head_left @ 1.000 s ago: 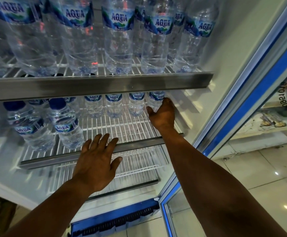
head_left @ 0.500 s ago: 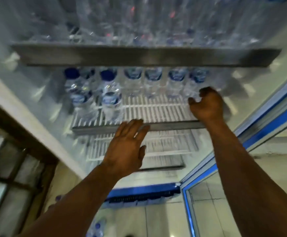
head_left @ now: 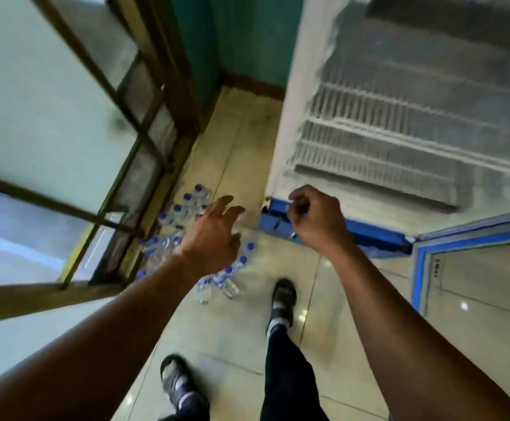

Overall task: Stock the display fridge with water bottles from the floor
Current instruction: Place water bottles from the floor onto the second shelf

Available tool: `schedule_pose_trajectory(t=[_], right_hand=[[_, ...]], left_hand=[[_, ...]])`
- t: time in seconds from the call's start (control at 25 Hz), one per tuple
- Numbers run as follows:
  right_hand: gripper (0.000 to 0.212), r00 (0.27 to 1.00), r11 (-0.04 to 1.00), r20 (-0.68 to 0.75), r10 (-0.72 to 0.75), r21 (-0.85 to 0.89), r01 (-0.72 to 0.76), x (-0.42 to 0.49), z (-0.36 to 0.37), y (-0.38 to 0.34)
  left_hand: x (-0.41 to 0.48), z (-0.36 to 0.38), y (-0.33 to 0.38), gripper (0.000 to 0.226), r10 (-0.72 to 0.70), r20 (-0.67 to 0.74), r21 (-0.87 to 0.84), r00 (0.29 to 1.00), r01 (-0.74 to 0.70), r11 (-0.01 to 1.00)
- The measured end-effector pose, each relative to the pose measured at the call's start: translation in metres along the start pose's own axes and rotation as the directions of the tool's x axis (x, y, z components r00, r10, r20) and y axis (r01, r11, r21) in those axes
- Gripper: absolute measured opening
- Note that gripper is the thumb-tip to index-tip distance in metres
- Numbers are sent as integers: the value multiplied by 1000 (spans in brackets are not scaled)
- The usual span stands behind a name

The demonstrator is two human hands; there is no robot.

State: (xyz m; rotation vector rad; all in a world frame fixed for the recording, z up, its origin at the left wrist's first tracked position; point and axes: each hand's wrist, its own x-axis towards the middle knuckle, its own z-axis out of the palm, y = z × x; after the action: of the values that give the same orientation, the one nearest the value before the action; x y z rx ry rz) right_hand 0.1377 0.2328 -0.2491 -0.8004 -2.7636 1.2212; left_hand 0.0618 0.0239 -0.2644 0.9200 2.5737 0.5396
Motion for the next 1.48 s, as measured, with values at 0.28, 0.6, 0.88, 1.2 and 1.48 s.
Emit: schedule_pose_trajectory(t=[0.28,0.6,0.88,1.2,1.48], right_hand=[[12,840,953,450,303,-155,-261,-67,314,67],[44,724,829,404,559,-281,-483,-71,582,209],[90,718,812,381,583,-287,-507,-59,690,271],[57,599,720,562,571,8,-694,-86,591,206],[51,823,804,450,346,310,-508,-87,338,48]], left_hand=[[-119,152,-237,60,-452,145,-31,880,461,887],[-75,353,-371,76,-416,177,49,892,414,909],[-42,435,-420,65,-404,169,177,899,375,910],[-81,329,-372,57,-374,-6,35,928,374,927],[-108,89,-217,62,-350,-139,-315,926,294,902]])
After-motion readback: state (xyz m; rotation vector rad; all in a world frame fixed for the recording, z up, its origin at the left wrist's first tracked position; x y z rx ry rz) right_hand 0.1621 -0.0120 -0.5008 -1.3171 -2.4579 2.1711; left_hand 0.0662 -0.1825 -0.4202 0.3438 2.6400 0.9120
